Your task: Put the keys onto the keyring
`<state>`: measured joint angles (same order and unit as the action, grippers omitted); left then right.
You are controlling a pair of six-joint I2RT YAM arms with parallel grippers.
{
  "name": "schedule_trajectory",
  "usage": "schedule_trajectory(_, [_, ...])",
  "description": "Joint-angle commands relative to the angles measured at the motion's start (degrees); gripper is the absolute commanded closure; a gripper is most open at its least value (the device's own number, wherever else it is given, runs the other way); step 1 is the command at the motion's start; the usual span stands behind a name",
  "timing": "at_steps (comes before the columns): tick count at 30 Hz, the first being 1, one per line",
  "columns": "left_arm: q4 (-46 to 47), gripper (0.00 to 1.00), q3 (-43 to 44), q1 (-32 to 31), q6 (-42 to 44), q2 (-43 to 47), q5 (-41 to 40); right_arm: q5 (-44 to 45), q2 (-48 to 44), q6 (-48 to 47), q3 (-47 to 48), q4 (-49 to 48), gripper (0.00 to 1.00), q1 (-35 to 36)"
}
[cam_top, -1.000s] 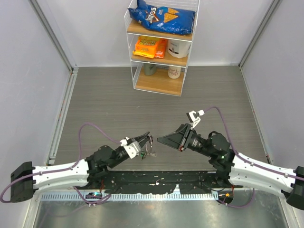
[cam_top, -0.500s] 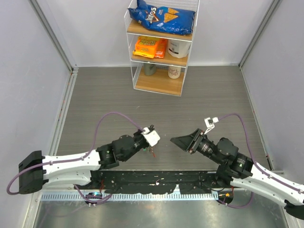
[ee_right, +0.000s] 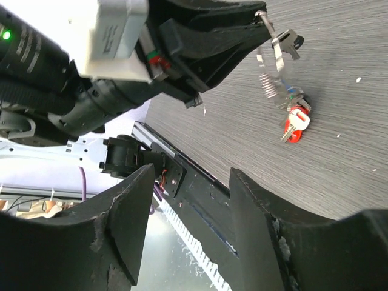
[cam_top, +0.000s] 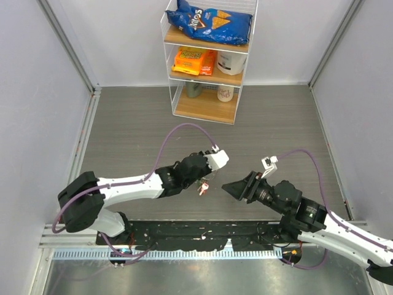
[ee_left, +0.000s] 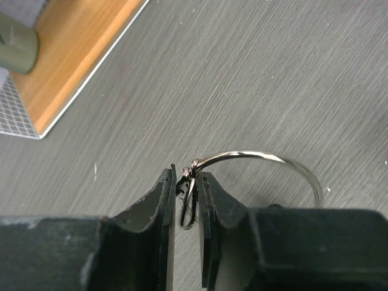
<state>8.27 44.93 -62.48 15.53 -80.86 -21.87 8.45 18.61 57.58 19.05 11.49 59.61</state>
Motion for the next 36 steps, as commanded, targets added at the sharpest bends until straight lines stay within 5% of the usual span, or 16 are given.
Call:
schedule_trajectory(1, [-4.13,0.74,5.78,2.62,-4.8,-3.51,5.86,2.27,-2.0,-1.86,0.64,1.87,0.41,-0.2])
schedule_trajectory(11, [-4.59,0.42,6.93,5.17,-7.62,-5.19,14.04,3.41,-3.76,-4.84,2.83,5.82,0.28,-0.11])
schedule_trajectory(13, [-4.06,0.23,6.67,5.17,-7.88,-2.47,14.92,4.38,-3.67,-6.51,4.41,7.75,0.25,-0.2])
schedule_trajectory(14, [-4.14,0.02,6.66,5.17,-7.88,-1.16,15.27,5.25,-3.5,-7.74,5.72,9.24,0.24,-0.11])
schedule_trajectory(23, [-5.9,0.01,3.95,5.17,-10.43,15.62,17.47,10.71,2.03,-14.95,13.55,15.32,0.05,-0.2])
schedule_trajectory(36, [-14.16,0.01,-1.68,5.17,-15.0,33.83,19.31,19.51,17.67,-29.97,28.66,16.2,0.05,-0.11])
